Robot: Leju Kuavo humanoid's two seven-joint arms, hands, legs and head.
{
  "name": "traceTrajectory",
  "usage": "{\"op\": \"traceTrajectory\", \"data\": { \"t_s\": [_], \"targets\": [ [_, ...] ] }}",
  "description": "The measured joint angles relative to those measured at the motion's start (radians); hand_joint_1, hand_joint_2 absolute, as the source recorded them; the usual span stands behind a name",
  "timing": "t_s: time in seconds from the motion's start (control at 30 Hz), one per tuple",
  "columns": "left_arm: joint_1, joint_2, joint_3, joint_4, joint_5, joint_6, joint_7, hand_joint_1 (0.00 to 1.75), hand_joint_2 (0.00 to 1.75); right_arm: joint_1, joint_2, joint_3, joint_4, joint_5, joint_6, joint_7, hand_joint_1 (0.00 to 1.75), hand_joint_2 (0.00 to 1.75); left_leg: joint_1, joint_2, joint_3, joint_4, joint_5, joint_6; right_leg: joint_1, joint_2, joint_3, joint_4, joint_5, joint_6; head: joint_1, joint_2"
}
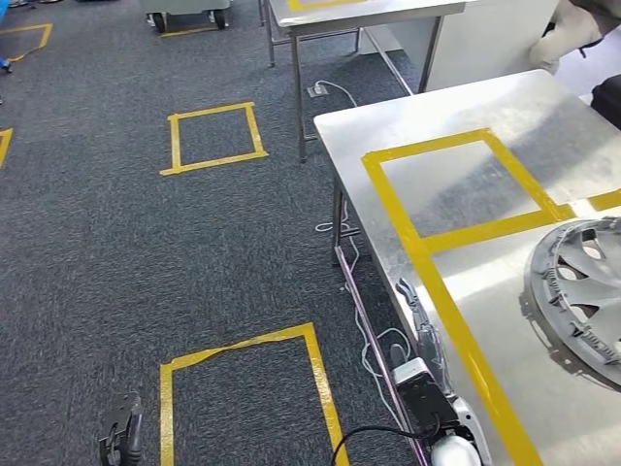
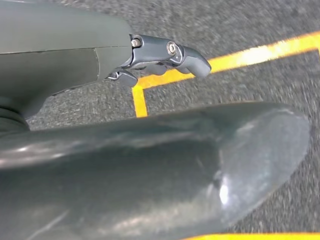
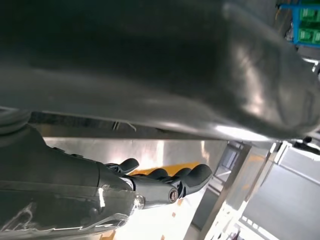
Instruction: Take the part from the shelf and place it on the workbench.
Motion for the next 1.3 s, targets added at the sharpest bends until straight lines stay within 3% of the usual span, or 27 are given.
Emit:
{"op": "traceTrajectory", "data": {
  "t_s": [0.07,0.1,0.13,0.2,0.27,0.33,0.37,0.43,0.5,0.57,0.6,0.67,0.73,0.8,0.87,0.93,1.0,1.07,1.1,1.17,1.23,1.3],
  "targets": [
    [0.001,0.0,0.0,0.0,-0.001,0.002,0.003,0.0,0.0,0.008,0.0,-0.001,0.001,-0.002,-0.001,0.0,0.0,0.0,0.002,0.012,-0.036,0.097,-0.036,-0.007,0.0,-0.033,-0.004,0.0,0.001,0.0,0.0,0.0],
    [0.003,0.0,0.0,0.0,-0.001,0.002,0.004,0.0,0.0,0.01,0.0,-0.001,0.002,-0.003,-0.001,0.0,0.0,0.0,0.004,0.015,-0.029,0.096,-0.028,-0.009,0.0,-0.048,-0.006,0.0,0.002,0.001,0.0,0.0],
    [0.004,0.0,0.0,0.0,-0.001,0.002,0.006,0.0,0.0,0.01,0.0,-0.001,0.003,-0.003,-0.001,0.0,0.0,0.0,0.005,0.022,-0.002,0.058,-0.006,-0.011,0.0,-0.063,-0.006,0.0,0.002,0.002,0.0,0.0],
    [0.003,0.001,0.0,0.0,-0.002,0.003,0.006,0.0,0.0,0.01,0.0,-0.001,0.003,-0.004,-0.001,-0.001,0.0,0.0,0.005,0.064,0.082,-0.075,0.044,-0.016,0.003,-0.088,-0.007,0.005,-0.001,0.011,-0.001,0.0],
    [-0.001,-0.001,0.0,0.0,-0.002,0.004,0.006,0.0,0.0,0.01,0.0,-0.001,0.003,-0.004,-0.002,-0.001,0.0,0.0,0.002,0.093,0.129,-0.158,0.063,-0.003,0.009,-0.111,-0.009,0.011,-0.006,0.022,0.0,0.0],
    [0.002,0.0,0.0,0.0,-0.002,0.004,0.006,0.0,0.0,0.01,0.0,-0.001,0.003,-0.004,-0.002,-0.002,0.0,0.0,-0.002,0.077,0.127,-0.168,0.064,0.019,0.01,-0.132,-0.008,0.012,-0.008,0.029,0.003,0.0],
    [0.005,0.0,0.0,0.0,-0.002,0.005,0.006,0.0,0.0,0.009,0.0,0.0,0.003,-0.004,-0.002,-0.003,0.0,0.0,-0.002,0.066,0.126,-0.168,0.065,0.026,0.007,-0.131,-0.007,0.015,-0.012,0.032,0.003,0.0],
    [0.007,0.001,0.0,0.0,-0.005,0.007,0.008,0.0,0.0,0.009,0.0,0.0,0.003,-0.006,-0.003,-0.003,0.0,0.0,-0.001,0.044,0.124,-0.169,0.069,0.04,0.001,-0.085,-0.025,0.06,-0.046,0.039,0.005,0.0],
    [0.004,0.003,0.0,0.0,-0.008,0.008,0.009,0.0,0.0,0.012,0.0,0.0,0.004,-0.012,-0.003,-0.004,0.0,0.0,-0.001,0.02,0.121,-0.169,0.072,0.05,-0.002,-0.025,-0.081,0.184,-0.109,0.042,0.009,0.0],
    [0.004,0.004,0.0,0.0,-0.009,0.007,0.009,0.0,0.0,0.017,0.0,0.0,0.007,-0.018,-0.004,-0.005,0.0,0.0,-0.005,-0.008,0.119,-0.169,0.073,0.055,0.0,-0.007,-0.138,0.294,-0.144,0.038,0.01,0.0],
    [0.005,0.005,0.0,0.0,-0.009,0.006,0.009,0.0,0.0,0.019,0.0,0.0,0.009,-0.022,-0.005,-0.005,0.0,0.0,-0.006,-0.023,0.119,-0.168,0.073,0.055,0.001,-0.004,-0.146,0.302,-0.133,0.034,0.01,0.0],
    [0.007,0.005,0.0,0.0,-0.013,0.004,0.01,0.0,0.0,0.022,0.0,0.0,0.011,-0.029,-0.01,-0.008,0.0,0.0,-0.007,-0.054,0.121,-0.168,0.073,0.055,0.004,0.014,-0.11,0.206,-0.061,0.021,0.01,0.0],
    [0.007,0.001,0.0,0.0,-0.019,0.004,0.009,0.0,0.0,0.023,0.0,0.0,0.012,-0.036,-0.015,-0.012,0.0,0.0,-0.004,-0.082,0.119,-0.167,0.075,0.052,0.005,0.063,-0.056,0.082,0.001,0.009,0.01,0.0],
    [0.009,-0.001,-0.001,0.0,-0.027,0.004,0.008,0.0,0.0,0.025,0.0,0.0,0.014,-0.041,-0.018,-0.015,0.0,0.0,0.003,-0.106,0.109,-0.168,0.081,0.043,0.006,0.088,-0.034,0.032,0.014,0.006,0.012,0.0],
    [0.016,0.001,-0.001,0.0,-0.041,0.004,0.006,0.0,0.0,0.026,0.001,0.0,0.015,-0.047,-0.022,-0.018,0.0,0.0,0.008,-0.117,0.1,-0.174,0.087,0.03,0.007,0.065,-0.026,0.01,0.017,0.008,0.014,0.0],
    [0.021,0.002,-0.006,0.001,-0.056,0.005,0.006,0.0,0.0,0.027,0.001,0.001,0.015,-0.052,-0.025,-0.023,0.0,0.0,0.003,-0.07,0.084,-0.155,0.069,0.022,0.005,0.038,-0.013,-0.02,0.026,0.007,0.011,0.0],
    [0.017,0.001,-0.013,0.001,-0.065,0.007,0.006,0.0,0.0,0.032,0.002,0.001,0.018,-0.055,-0.027,-0.025,0.0,0.0,-0.001,-0.008,0.033,-0.058,0.017,0.016,0.003,0.008,-0.003,-0.037,0.03,0.006,0.007,0.0],
    [0.015,0.001,-0.018,0.001,-0.068,0.008,0.007,0.0,0.0,0.034,0.002,0.001,0.022,-0.057,-0.028,-0.026,0.0,0.0,0.003,0.008,-0.028,0.057,-0.017,0.008,0.002,-0.024,0.001,-0.038,0.026,0.007,0.005,0.0],
    [0.016,0.002,-0.019,0.001,-0.07,0.009,0.008,0.0,0.0,0.034,0.002,0.001,0.024,-0.057,-0.029,-0.026,0.0,0.0,0.006,0.011,-0.041,0.076,-0.011,0.002,0.0,-0.039,0.003,-0.037,0.022,0.01,0.004,0.0],
    [0.018,0.003,-0.022,0.001,-0.071,0.009,0.009,0.0,0.0,0.034,0.002,0.001,0.027,-0.058,-0.03,-0.026,0.0,0.0,0.014,0.028,-0.011,0.008,0.051,-0.012,-0.008,-0.064,0.009,-0.032,0.011,0.019,0.003,0.0],
    [0.016,0.0,-0.026,0.001,-0.074,0.006,0.007,0.0,0.0,0.033,0.002,0.001,0.028,-0.058,-0.031,-0.026,0.0,0.0,0.018,0.082,0.045,-0.108,0.106,-0.028,-0.009,-0.086,0.012,-0.014,-0.007,0.036,-0.002,0.0],
    [0.011,-0.003,-0.028,0.001,-0.078,0.001,0.005,0.0,0.0,0.033,0.002,0.0,0.029,-0.058,-0.033,-0.028,0.0,0.0,0.015,0.11,0.065,-0.154,0.11,-0.014,-0.003,-0.103,0.012,0.004,-0.023,0.05,-0.005,0.0]
  ]
}}
